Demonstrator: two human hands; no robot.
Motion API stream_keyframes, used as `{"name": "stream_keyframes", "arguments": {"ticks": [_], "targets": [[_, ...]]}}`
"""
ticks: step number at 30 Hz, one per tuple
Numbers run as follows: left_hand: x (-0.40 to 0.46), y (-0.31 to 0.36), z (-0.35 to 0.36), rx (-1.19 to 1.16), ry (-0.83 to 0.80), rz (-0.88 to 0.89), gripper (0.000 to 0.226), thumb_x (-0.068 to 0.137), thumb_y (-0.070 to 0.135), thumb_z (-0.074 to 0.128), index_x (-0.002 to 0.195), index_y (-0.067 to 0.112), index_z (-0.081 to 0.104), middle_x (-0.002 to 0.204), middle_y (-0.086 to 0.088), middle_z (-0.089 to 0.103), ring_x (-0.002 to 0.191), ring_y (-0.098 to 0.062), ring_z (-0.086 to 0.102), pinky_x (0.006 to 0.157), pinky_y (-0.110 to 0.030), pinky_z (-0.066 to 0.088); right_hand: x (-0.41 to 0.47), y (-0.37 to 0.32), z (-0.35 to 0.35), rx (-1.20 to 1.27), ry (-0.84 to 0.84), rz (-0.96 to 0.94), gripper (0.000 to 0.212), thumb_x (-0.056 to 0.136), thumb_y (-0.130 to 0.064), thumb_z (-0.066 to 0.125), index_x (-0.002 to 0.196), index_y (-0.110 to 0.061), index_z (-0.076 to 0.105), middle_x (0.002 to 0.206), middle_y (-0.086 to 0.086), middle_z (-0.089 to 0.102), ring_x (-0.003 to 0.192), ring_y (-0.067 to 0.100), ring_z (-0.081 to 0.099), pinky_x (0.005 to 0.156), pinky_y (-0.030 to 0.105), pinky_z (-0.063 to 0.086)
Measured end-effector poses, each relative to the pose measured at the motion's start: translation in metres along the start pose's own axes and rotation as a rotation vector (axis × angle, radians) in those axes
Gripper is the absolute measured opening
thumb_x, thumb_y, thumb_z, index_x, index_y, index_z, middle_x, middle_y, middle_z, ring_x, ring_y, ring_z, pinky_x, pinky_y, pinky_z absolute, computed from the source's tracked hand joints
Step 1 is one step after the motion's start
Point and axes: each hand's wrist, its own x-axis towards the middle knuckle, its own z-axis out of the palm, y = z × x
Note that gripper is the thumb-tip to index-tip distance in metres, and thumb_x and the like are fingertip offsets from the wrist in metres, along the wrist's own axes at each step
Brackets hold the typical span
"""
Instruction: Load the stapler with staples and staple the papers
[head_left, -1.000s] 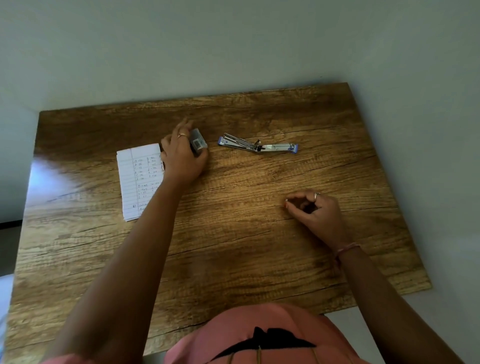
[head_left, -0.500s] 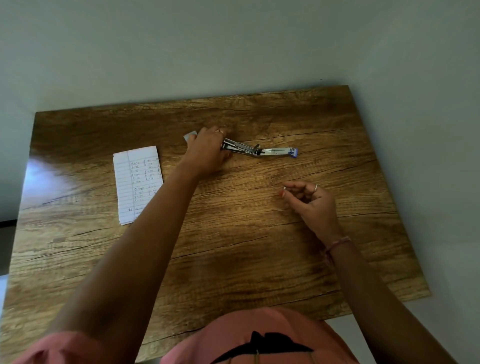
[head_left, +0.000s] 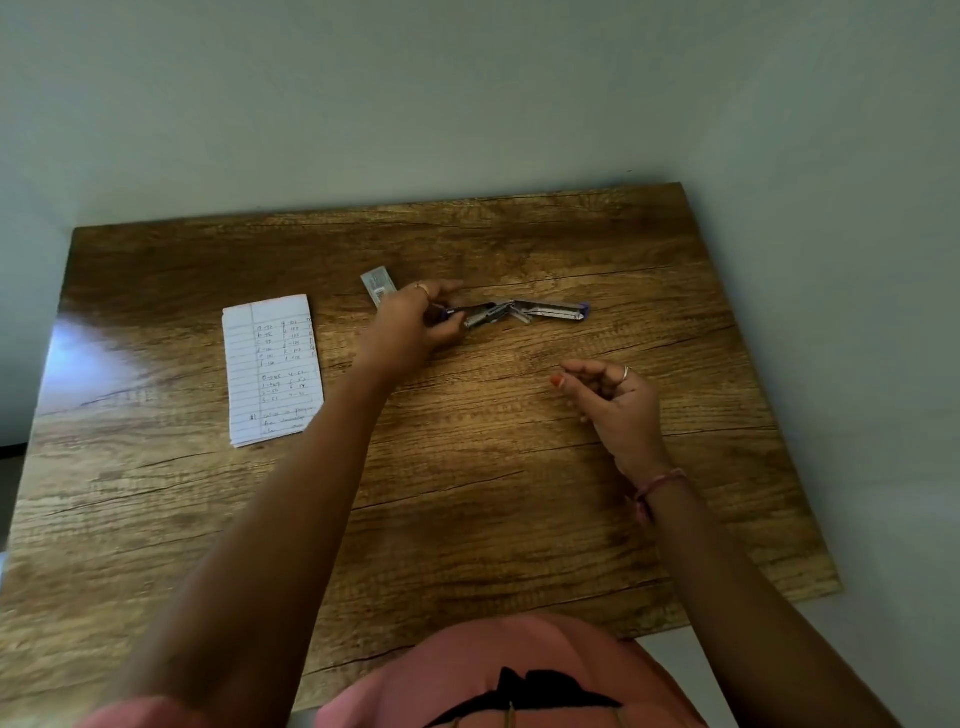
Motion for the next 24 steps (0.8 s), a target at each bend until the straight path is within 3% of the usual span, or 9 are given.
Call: {"name": "stream_keyframes", "arguments": {"ticks": [4, 8, 11, 16, 19, 24], "targets": [[-0.011, -0.001, 0.011, -0.142, 0.093, -0.084, 0.021, 0.088, 0.014, 0.065, 0.109, 0.016, 0.069, 0.096, 0.012, 0.065, 0.076, 0.010, 0.059, 0.068, -0.002, 0.044, 0.000, 0.000, -0.002, 0.007, -0.011, 0.019, 0.014, 0.077, -0.017, 0.076, 0.088, -0.024, 0.070, 0.075, -0.003, 0.072, 0.062, 0.004, 0.062, 0.051, 0.017, 0.048], [-0.020, 0.004, 0.018, -0.564, 0.140, -0.274, 0.020, 0.091, 0.006, 0.059, 0.110, 0.003, 0.065, 0.090, -0.004, 0.069, 0.075, -0.001, 0.068, 0.069, -0.012, 0.052, -0.002, -0.001, -0.003, -0.005, -0.028, -0.009, 0.014, 0.078, -0.017, 0.074, 0.089, -0.025, 0.070, 0.082, 0.001, 0.071, 0.067, 0.004, 0.063, 0.055, 0.018, 0.050], [-0.028, 0.006, 0.021, -0.697, 0.171, -0.338, 0.021, 0.093, 0.006, 0.056, 0.112, 0.001, 0.063, 0.093, -0.008, 0.070, 0.077, -0.006, 0.069, 0.072, -0.015, 0.054, -0.006, -0.009, -0.007, -0.029, -0.026, -0.056, 0.015, 0.078, -0.016, 0.074, 0.090, -0.024, 0.071, 0.088, -0.004, 0.072, 0.080, 0.005, 0.066, 0.068, 0.019, 0.054], [-0.043, 0.014, 0.016, -0.773, 0.201, -0.309, 0.014, 0.093, 0.011, 0.055, 0.103, 0.007, 0.066, 0.088, -0.005, 0.070, 0.074, -0.008, 0.066, 0.072, -0.019, 0.054, -0.010, -0.057, -0.018, -0.050, -0.060, -0.224, 0.014, 0.078, -0.018, 0.073, 0.088, -0.027, 0.069, 0.094, -0.003, 0.070, 0.085, 0.010, 0.068, 0.068, 0.021, 0.056], [-0.050, 0.020, 0.010, -0.898, 0.225, -0.295, 0.018, 0.096, 0.015, 0.052, 0.099, 0.001, 0.063, 0.095, -0.013, 0.069, 0.087, -0.020, 0.066, 0.083, -0.032, 0.055, -0.007, -0.089, -0.026, 0.004, -0.075, -0.307, 0.013, 0.076, -0.019, 0.074, 0.088, -0.023, 0.071, 0.086, -0.006, 0.073, 0.083, 0.011, 0.069, 0.070, 0.022, 0.056], [-0.065, 0.046, 0.001, -1.007, 0.228, -0.310, 0.019, 0.098, 0.017, 0.048, 0.092, 0.006, 0.063, 0.084, -0.006, 0.066, 0.087, -0.024, 0.066, 0.073, -0.029, 0.056, -0.006, -0.111, -0.034, 0.049, -0.215, -0.271, 0.012, 0.076, -0.016, 0.074, 0.087, -0.010, 0.072, 0.074, -0.001, 0.075, 0.071, 0.012, 0.070, 0.064, 0.019, 0.055]]}}
